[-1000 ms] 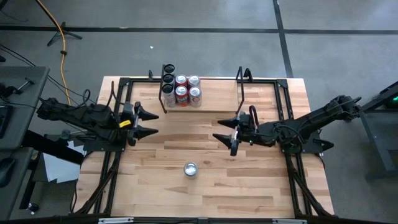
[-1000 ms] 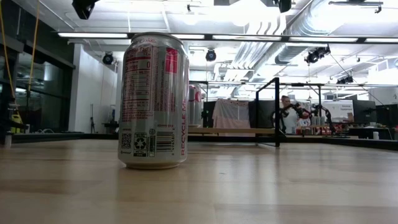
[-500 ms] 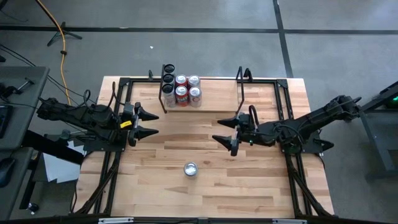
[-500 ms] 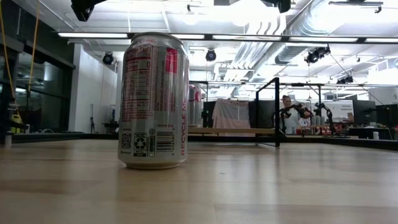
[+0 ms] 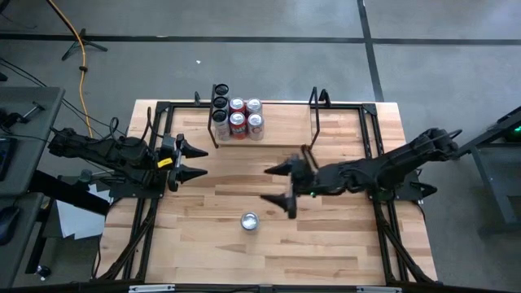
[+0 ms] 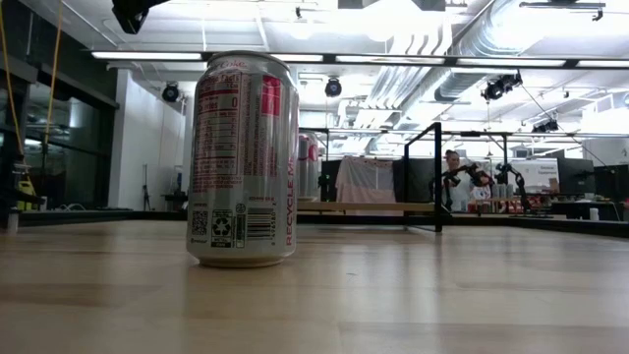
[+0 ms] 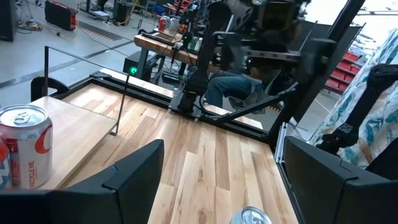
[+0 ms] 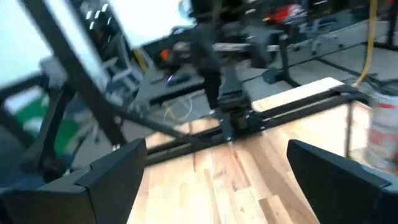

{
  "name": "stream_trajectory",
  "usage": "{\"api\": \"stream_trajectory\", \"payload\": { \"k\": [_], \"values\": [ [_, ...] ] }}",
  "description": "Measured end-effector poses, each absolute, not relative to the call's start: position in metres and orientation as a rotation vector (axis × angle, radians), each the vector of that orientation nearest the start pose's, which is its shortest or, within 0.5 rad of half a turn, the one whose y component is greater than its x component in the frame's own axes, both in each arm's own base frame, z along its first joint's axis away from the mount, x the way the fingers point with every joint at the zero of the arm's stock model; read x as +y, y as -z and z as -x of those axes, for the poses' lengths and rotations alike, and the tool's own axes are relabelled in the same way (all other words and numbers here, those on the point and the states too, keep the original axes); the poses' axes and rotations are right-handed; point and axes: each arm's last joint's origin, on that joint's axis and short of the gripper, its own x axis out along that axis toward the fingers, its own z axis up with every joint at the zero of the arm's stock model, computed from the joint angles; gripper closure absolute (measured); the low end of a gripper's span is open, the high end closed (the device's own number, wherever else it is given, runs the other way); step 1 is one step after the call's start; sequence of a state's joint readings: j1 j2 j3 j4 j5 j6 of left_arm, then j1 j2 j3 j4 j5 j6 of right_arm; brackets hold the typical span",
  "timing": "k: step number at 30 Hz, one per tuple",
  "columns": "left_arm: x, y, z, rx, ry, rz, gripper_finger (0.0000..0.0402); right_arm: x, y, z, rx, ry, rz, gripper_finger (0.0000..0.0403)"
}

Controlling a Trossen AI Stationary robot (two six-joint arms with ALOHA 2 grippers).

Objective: Place canned beverage on shelf
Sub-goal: Put the silver soda can aligned with the other silver soda can on the shelf

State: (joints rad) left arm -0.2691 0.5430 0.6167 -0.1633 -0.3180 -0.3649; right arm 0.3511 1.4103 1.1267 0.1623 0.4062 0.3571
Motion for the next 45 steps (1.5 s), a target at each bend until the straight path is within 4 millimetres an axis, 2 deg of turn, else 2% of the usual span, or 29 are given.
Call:
{"api": "stream_trajectory", "payload": {
  "k": [5, 10, 16, 23, 27, 32, 45],
  "values": [
    [-0.026, -0.309, -0.127, 0.077, -0.064, 0.338, 0.0116, 0.113, -0.350, -0.337, 0.188, 0.014, -0.212, 0.0027],
    [-0.025, -0.309, -0.126, 0.076, -0.090, 0.335, 0.0116, 0.124, -0.345, -0.362, 0.318, -0.018, -0.165, 0.0027],
    [-0.025, -0.309, -0.126, 0.075, -0.096, 0.335, 0.0116, 0.136, -0.319, -0.391, 0.486, -0.056, -0.124, 0.0027],
    [-0.025, -0.309, -0.126, 0.075, -0.097, 0.335, 0.0116, 0.153, -0.293, -0.411, 0.612, -0.060, -0.105, 0.0027],
    [-0.025, -0.309, -0.126, 0.075, -0.097, 0.334, 0.0116, 0.157, -0.285, -0.416, 0.625, -0.018, -0.154, 0.0027],
    [-0.025, -0.308, -0.127, 0.081, -0.099, 0.331, 0.0116, 0.155, -0.281, -0.416, 0.642, 0.026, -0.136, 0.0027],
    [-0.026, -0.294, -0.134, 0.209, -0.145, 0.286, 0.0116, 0.153, -0.275, -0.412, 0.719, 0.017, -0.107, 0.0027]
  ]
}}
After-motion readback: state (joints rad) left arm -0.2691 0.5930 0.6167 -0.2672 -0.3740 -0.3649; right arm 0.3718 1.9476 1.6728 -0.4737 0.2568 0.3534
